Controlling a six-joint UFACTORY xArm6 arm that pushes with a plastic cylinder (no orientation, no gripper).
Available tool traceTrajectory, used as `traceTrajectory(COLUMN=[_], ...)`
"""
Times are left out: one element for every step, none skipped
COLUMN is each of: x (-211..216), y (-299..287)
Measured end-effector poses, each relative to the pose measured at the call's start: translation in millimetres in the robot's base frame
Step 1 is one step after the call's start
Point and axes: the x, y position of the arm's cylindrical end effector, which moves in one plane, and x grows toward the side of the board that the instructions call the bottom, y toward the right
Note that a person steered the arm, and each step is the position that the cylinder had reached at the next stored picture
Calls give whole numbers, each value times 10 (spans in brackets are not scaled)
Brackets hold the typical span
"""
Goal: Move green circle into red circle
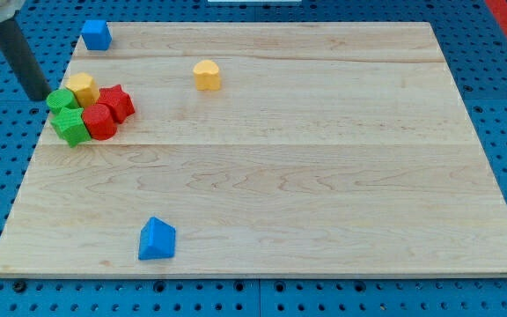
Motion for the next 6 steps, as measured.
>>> traceTrajectory(x=[21, 27, 32, 69, 90, 56], y=[-4, -5, -3, -1, 11, 165])
